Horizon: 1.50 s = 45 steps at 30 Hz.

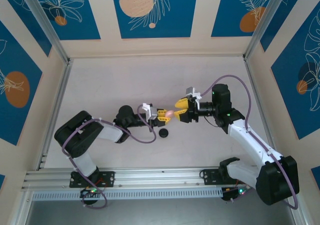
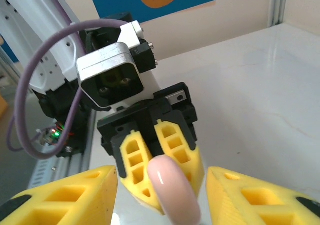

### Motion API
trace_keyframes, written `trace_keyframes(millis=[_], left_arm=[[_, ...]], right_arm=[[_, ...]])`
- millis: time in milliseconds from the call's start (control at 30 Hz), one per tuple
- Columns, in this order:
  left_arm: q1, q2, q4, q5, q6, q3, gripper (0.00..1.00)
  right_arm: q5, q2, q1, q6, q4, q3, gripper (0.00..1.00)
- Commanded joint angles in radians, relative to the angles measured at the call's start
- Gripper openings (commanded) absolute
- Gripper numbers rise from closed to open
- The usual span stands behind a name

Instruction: Insert the wireless bluetooth earbuds into the charging case

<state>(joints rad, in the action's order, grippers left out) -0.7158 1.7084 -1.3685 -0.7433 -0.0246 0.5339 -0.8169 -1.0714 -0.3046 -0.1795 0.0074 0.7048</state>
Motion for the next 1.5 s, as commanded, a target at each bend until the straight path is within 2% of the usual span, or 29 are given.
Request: trace_keyframes(millis=[0,133,300,467,633,1067,1200,1333,1467], left_arm=[[-0.002,-0.033,-0.038,-0.043,-0.003,0.010,0.16],[-0.002,-0.041,-0.038,-0.053,-0.002,0.008,0.16],[-0.002,-0.046,-0.038,-0.060,0.000,0.004,0.16],[-0.002,-0.050,-0.039,-0.068,0.000,0.003,0.16],[-0.002,-0.053,-0.038,-0.068,0.003,0.001,0.16],[-0.002,-0.064,-0.039,-0.065,0.006,0.000,0.16],[-0.003,-0.062,-0.039,-0.067,0.005,0.003,0.16],[-0.001,-0.060,-0.038,-0.063,0.005,0.001,0.17],[-0.002,-0.059,-0.037,-0.049,0.006,-0.001,0.21]], right_arm=[[0.016,-0.001,0.010,-0.160,0.006,0.001,0.51],[-0.012,-0.023,0.015,-0.302,-0.056,0.028,0.50],[-0.101,-0.038,0.025,-0.405,-0.025,0.014,0.47],[-0.133,-0.092,0.024,-0.474,-0.135,0.071,0.46],[-0.195,-0.131,0.021,-0.519,-0.220,0.108,0.45],[-0.216,-0.226,-0.004,-0.592,-0.330,0.171,0.38],[-0.227,-0.232,-0.007,-0.616,-0.356,0.177,0.30],[-0.225,-0.221,-0.007,-0.637,-0.365,0.170,0.10],[-0.220,-0.205,-0.003,-0.638,-0.368,0.163,0.05]])
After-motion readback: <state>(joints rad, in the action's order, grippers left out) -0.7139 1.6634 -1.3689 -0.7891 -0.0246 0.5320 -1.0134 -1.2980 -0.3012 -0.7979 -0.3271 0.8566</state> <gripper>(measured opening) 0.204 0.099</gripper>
